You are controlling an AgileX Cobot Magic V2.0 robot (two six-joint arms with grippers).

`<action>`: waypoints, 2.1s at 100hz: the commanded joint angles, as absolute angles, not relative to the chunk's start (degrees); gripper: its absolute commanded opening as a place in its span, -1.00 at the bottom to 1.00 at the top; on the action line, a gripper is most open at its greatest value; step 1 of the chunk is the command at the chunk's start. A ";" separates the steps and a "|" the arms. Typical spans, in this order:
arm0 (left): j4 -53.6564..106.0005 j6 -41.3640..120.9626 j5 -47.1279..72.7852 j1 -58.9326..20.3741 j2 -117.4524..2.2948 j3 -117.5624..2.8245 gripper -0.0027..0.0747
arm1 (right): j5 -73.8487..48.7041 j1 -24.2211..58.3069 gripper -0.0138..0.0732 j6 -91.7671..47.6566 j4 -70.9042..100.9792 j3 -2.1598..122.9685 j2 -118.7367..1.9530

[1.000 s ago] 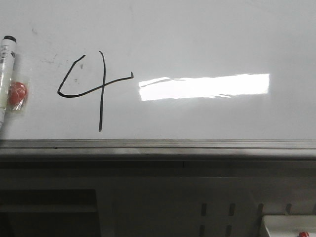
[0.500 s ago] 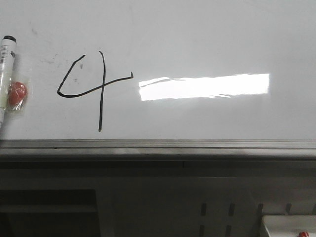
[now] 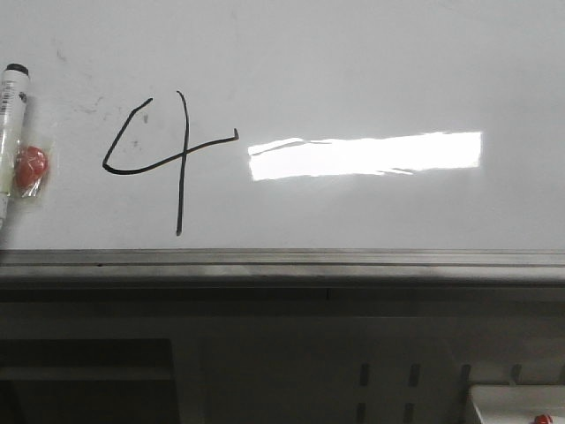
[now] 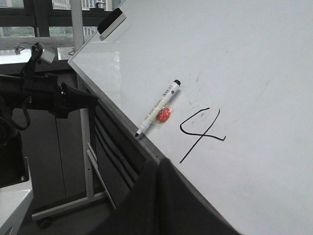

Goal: Write number 4 on whiteboard

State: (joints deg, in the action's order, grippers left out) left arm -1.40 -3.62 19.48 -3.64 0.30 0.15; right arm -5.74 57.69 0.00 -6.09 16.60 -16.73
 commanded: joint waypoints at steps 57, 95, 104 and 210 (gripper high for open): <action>-1.41 -3.70 16.79 -3.49 1.73 2.23 -0.98 | 5.06 48.64 -0.83 0.00 -6.15 14.01 -17.26; -1.41 -3.70 16.79 -3.49 1.73 2.23 -0.98 | 14.01 23.12 -0.83 0.00 -3.39 1.11 -17.26; -1.41 -3.70 16.79 -3.49 1.73 2.23 -0.98 | 14.01 19.76 -0.83 0.00 -1.38 -1.26 -16.55; -1.41 -3.70 16.79 -3.49 1.73 2.23 -0.98 | -18.15 -6.48 -0.83 0.00 0.86 -1.95 1.42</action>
State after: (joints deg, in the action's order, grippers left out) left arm -1.40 -3.62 19.60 -3.64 0.30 0.15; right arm -18.97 -6.12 0.00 0.99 -0.63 0.60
